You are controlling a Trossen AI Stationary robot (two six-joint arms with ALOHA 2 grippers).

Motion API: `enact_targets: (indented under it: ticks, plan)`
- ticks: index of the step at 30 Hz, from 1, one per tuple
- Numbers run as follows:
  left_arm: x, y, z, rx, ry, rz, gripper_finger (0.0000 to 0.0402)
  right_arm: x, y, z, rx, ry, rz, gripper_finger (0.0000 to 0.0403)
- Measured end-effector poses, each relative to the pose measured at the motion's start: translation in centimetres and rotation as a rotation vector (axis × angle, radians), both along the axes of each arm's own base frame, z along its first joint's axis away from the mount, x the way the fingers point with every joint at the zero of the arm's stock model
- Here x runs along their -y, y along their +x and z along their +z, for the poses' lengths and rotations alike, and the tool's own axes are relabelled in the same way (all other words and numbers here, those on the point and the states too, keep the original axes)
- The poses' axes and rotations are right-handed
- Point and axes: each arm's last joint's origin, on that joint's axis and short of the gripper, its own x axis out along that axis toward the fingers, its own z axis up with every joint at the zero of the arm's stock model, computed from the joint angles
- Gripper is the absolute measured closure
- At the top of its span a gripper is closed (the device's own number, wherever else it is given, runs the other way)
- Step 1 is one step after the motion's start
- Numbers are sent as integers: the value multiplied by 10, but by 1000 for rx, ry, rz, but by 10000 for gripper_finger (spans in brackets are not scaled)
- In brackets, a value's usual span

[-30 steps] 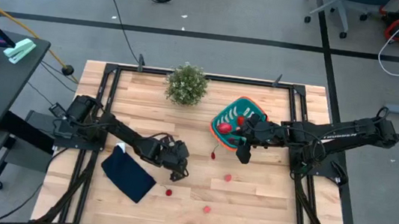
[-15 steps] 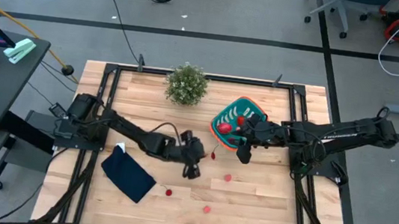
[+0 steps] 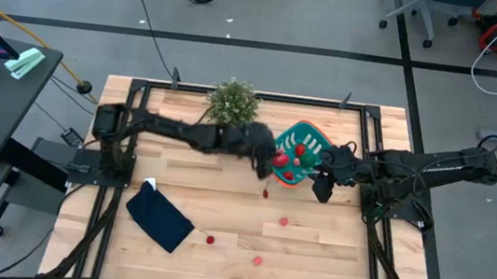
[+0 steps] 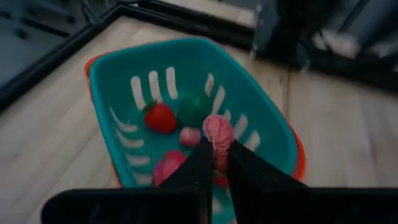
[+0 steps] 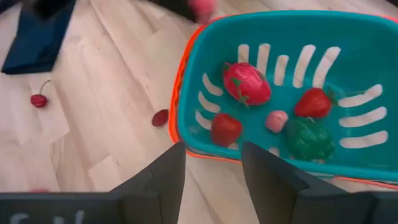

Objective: Pick and placing Produce into tupperware
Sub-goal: Put the pink peach into the basket

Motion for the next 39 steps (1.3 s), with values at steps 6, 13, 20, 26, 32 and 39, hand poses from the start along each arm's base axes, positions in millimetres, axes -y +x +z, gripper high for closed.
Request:
enact_targets:
  ticks: [6, 13, 20, 26, 32, 39]
  plan:
    - [-43, 5, -33, -12, -160, 72, 367, 0, 1, -1, -12, -21, 13, 237]
    - [-42, 14, -65, -70, -121, -31, 349, 0, 1, -2, -18, -39, 33, 239]
    - [-25, 26, -49, -18, 15, -145, 303, 0, 1, -2, -20, -45, 39, 240]
    - [-14, 34, -33, -8, 87, -207, 237, 0, 1, -2, -23, -56, 51, 240]
    - [-16, 37, -21, 12, 97, -192, 189, 0, 1, -1, -21, -59, 47, 240]
    - [-15, 28, 34, -108, 44, -184, 202, -3, 6, -3, -16, -61, 61, 243]
